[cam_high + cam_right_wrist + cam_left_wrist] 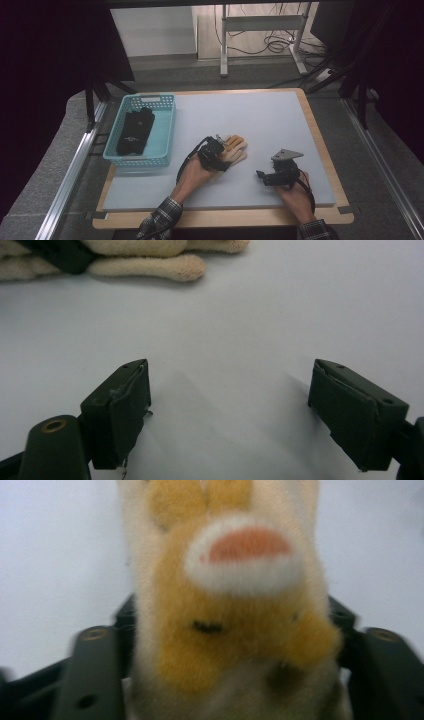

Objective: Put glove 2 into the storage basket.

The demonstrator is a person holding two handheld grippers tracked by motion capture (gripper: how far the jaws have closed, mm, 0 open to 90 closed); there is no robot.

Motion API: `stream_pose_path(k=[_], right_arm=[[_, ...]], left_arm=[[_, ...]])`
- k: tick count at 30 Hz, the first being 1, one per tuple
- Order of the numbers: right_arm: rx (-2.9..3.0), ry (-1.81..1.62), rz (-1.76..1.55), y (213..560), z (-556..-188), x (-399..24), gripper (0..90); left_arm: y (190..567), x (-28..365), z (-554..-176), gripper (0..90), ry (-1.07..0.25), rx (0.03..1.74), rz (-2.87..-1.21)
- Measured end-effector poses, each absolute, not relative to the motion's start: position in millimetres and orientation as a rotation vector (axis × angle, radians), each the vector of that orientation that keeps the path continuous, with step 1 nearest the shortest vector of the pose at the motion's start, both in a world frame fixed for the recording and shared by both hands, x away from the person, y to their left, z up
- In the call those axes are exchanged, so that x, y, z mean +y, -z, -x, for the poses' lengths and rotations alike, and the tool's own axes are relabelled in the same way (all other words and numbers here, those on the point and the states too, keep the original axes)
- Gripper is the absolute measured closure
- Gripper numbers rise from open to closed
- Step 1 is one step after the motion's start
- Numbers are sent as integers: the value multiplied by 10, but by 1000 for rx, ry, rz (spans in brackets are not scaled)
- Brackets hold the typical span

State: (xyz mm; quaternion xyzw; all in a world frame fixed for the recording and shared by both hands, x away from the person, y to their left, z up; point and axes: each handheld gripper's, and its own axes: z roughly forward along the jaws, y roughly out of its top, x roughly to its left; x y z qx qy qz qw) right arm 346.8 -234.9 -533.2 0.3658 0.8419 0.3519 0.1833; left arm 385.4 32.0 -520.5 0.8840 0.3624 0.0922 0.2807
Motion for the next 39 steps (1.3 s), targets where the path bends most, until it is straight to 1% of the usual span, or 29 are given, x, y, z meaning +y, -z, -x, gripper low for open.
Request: stream_pose_path(k=[3, 8, 13, 15, 24, 29, 39], right_arm=[[2374, -992, -1031, 5332, -3467, -2349, 169], [2374, -992, -1032, 5332, -3467, -2349, 169], [2375, -993, -1033, 5332, -3467, -2349, 169], [2376, -993, -1036, 5332, -3466, -2349, 169], [2375, -994, -1033, 5331, -3467, -2351, 169], [2374, -995, -1032, 5331, -3467, -2351, 168], [2374, -995, -1030, 5332, -3467, -2351, 168]], left_arm=[[5193, 333, -3857, 463, -233, 974, -2366], [5174, 394, -3864, 535, -185, 975, -2335], [5083, 463, -3842, 634, -228, 959, -2285], [5050, 481, -3844, 657, -227, 956, -2286], [4910, 547, -3877, 676, -224, 973, -2268], [4760, 625, -3904, 675, -256, 992, -2246], [4431, 951, -3970, 673, -321, 1068, -2192]])
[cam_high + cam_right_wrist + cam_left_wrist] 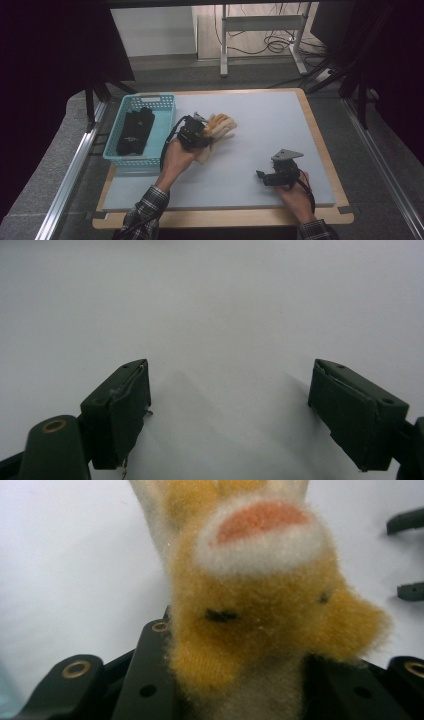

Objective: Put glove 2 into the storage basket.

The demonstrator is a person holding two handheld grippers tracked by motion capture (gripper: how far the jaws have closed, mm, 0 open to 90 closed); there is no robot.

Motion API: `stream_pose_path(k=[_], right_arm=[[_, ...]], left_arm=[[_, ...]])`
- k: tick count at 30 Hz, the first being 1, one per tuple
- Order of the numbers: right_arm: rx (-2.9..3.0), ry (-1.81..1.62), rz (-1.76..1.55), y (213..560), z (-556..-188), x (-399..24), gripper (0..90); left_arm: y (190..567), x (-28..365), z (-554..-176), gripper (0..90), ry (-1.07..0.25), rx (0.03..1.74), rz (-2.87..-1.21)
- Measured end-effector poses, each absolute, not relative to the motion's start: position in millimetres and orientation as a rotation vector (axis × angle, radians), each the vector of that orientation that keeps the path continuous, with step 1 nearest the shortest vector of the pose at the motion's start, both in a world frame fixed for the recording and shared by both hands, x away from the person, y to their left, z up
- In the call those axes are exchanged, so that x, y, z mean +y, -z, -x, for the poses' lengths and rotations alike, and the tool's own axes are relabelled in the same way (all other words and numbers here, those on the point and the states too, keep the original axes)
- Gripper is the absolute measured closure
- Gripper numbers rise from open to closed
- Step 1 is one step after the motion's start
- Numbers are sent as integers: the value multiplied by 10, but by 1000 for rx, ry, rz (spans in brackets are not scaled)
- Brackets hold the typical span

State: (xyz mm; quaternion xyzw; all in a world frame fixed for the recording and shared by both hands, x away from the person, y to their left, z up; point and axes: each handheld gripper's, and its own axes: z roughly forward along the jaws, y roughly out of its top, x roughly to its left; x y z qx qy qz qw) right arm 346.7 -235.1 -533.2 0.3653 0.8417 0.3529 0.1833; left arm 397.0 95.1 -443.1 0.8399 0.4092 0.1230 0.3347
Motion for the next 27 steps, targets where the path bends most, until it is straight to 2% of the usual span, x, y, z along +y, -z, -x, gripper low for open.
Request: stream_pose_path(k=[13, 27], right_arm=[[2374, -995, -1031, 5331, -3466, -2351, 168], [2374, -995, -1031, 5331, -3466, -2351, 168]], left_arm=[[4103, 1558, -4080, 670, -440, 1251, -2105], [4069, 2231, -4242, 664, -558, 1496, -2012]])
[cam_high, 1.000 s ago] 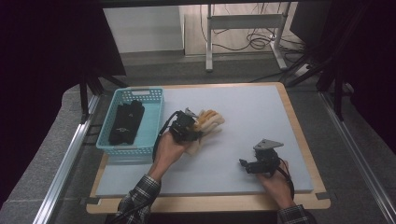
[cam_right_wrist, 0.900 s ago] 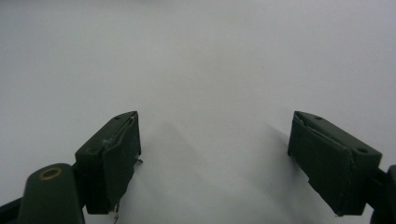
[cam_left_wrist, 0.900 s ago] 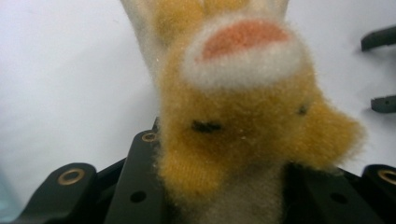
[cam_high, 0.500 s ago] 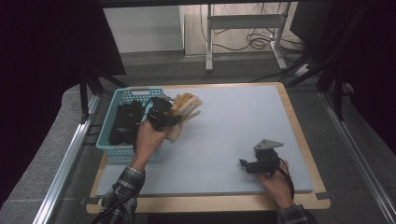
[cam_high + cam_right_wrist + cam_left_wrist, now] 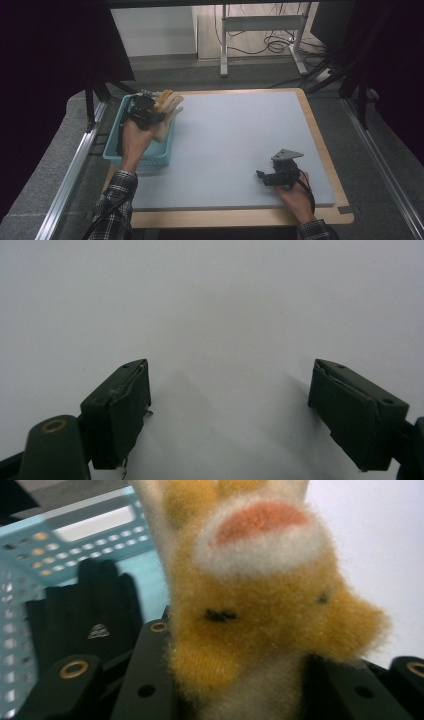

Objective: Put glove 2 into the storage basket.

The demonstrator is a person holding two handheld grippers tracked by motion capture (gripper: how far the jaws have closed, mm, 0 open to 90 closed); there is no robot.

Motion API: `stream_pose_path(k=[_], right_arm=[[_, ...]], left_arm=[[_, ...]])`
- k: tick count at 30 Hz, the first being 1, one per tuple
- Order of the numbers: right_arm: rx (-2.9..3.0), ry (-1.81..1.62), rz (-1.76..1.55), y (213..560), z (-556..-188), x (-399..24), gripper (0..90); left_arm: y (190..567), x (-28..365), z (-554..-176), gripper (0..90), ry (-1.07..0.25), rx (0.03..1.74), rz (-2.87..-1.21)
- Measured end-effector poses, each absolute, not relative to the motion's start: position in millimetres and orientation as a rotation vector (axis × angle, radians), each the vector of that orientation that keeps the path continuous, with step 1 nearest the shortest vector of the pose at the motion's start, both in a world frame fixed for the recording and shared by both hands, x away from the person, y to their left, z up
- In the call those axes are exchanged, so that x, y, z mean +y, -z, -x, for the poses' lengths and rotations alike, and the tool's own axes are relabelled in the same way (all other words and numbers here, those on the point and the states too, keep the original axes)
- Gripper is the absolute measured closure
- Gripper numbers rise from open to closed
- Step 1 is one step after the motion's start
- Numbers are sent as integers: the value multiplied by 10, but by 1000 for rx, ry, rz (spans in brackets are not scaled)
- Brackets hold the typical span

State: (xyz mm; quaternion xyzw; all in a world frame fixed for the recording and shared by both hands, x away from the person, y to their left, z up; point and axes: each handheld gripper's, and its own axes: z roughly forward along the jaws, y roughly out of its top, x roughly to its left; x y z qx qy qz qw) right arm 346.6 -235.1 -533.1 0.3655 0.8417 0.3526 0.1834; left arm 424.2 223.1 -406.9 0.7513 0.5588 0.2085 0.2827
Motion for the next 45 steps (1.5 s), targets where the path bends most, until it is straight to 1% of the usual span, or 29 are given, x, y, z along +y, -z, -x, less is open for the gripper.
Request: stream_pose_path(k=[8, 13, 20, 26, 28, 31, 32, 33, 37, 38, 42, 44, 45], right_arm=[[2374, -995, -1030, 5332, -3467, -2351, 168], [2374, -995, -1031, 5332, -3467, -2351, 168], [2374, -996, -1031, 5332, -3467, -2351, 168], [2373, -996, -1031, 5332, -3467, -2350, 168], [2373, -996, -1030, 5332, -3468, -2351, 168], [2373, -996, -1031, 5332, -3467, -2351, 168], [2373, -995, -1031, 5332, -3467, -2351, 168], [2373, -996, -1031, 5332, -3467, -2351, 168], [2373, -996, -1031, 5332, -3468, -2351, 168], [2373, -996, -1032, 5332, -3467, -2351, 168], [2373, -996, -1031, 5332, -3467, -2350, 168], [2374, -996, -1030, 5332, -3467, -2350, 168], [2373, -996, -1030, 5332, -3467, -2350, 168]], left_arm=[[4183, 2514, -4357, 664, -594, 1611, -1965], [4366, 2595, -4452, 663, -563, 1668, -1944], [4668, 2543, -4607, 658, -506, 1705, -1964], [4844, 2372, -4716, 636, -469, 1702, -2072], [4900, 2324, -4756, 598, -427, 1709, -2100], [4960, 2273, -4805, 451, -381, 1728, -2162], [4974, 2275, -4818, 385, -353, 1741, -2162], [4981, 2298, -4827, 368, -332, 1762, -2149], [4965, 2406, -4826, 102, -248, 1789, -2125], [4924, 2424, -4803, 77, -245, 1774, -2118], [4717, 2484, -4718, 49, -273, 1711, -2072], [4599, 2522, -4672, 72, -330, 1690, -2051], [4557, 2539, -4653, 122, -356, 1685, -2045]])
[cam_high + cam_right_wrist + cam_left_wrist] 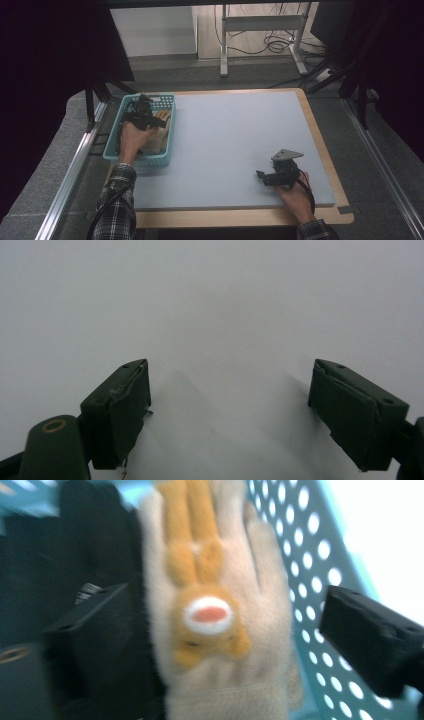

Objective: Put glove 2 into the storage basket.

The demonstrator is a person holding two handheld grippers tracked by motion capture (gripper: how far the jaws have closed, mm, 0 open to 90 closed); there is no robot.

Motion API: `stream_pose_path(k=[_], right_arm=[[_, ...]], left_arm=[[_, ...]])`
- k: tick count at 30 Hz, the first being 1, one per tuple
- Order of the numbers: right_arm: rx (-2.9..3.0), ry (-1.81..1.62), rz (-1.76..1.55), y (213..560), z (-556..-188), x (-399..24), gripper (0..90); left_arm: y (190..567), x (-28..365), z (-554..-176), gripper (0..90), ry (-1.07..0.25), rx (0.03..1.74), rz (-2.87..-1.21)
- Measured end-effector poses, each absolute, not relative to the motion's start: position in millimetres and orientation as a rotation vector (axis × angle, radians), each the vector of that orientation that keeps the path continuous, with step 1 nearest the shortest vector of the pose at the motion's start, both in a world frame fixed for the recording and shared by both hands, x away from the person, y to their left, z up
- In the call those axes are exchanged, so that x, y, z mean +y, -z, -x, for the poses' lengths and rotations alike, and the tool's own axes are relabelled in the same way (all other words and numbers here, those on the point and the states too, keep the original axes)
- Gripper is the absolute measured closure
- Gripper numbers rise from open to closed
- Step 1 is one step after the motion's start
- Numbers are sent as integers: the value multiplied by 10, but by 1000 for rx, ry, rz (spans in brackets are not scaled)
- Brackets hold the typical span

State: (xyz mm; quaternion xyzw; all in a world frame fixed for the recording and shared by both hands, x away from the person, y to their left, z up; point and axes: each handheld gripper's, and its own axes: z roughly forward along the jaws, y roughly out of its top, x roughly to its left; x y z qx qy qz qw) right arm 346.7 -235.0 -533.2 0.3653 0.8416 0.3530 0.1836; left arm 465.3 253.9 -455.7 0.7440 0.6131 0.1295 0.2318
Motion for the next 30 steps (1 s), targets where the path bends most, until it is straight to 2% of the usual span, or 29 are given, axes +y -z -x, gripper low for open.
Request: stream_pose_path(k=[2, 6, 9, 14, 19, 23, 25, 27, 30], right_arm=[[2373, -995, -1030, 5332, -3467, -2350, 168], [2374, -995, -1030, 5332, -3467, -2351, 168], [2374, -995, -1031, 5332, -3467, -2350, 168], [2374, -996, -1031, 5332, -3467, -2350, 168], [2373, -996, -1032, 5332, -3467, -2349, 168], [2373, -995, -1031, 5332, -3467, -2351, 168], [2373, -995, -1030, 5332, -3467, -2351, 168], [2374, -995, -1030, 5332, -3467, -2351, 168], [2373, -995, -1032, 5332, -3467, -2351, 168]], left_arm=[[4481, 2587, -4610, 266, -409, 1676, -2030], [4481, 2675, -4563, 656, -508, 1716, -2032], [4621, 2700, -4591, 774, -483, 1760, -2074], [4814, 2612, -4641, 801, -443, 1752, -2135], [4803, 2426, -4670, 802, -389, 1685, -2126], [4827, 2283, -4681, 815, -445, 1683, -2177], [4837, 2319, -4683, 812, -427, 1690, -2149], [4836, 2392, -4679, 783, -408, 1699, -2122], [4827, 2461, -4667, 690, -417, 1705, -2106]])
